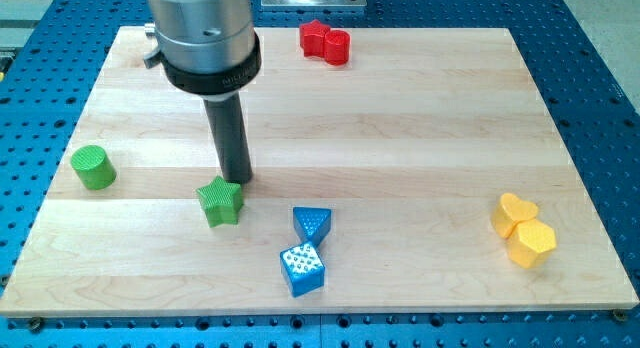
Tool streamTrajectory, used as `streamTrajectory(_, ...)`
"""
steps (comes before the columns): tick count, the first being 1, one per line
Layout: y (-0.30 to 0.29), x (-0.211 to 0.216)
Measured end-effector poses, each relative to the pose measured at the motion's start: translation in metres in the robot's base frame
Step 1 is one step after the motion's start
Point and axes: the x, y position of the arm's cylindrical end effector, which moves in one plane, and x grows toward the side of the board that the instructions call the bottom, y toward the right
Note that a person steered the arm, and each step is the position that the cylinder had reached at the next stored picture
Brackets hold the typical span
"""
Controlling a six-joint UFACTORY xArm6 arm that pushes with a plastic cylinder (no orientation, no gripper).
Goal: Push the green circle into the green star
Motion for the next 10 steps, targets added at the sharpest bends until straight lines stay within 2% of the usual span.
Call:
streamTrajectory(1,-0.020,0.059)
streamTrajectory(2,0.012,0.081)
streamTrajectory(3,0.008,0.098)
streamTrajectory(4,-0.142,0.117)
streamTrajectory(5,-0.194,0.090)
streamTrajectory(6,-0.195,0.010)
streamTrajectory(7,-0.146,-0.021)
streamTrajectory(8,-0.066,0.000)
streamTrajectory(9,-0.077,0.001)
streamTrajectory(10,-0.108,0.030)
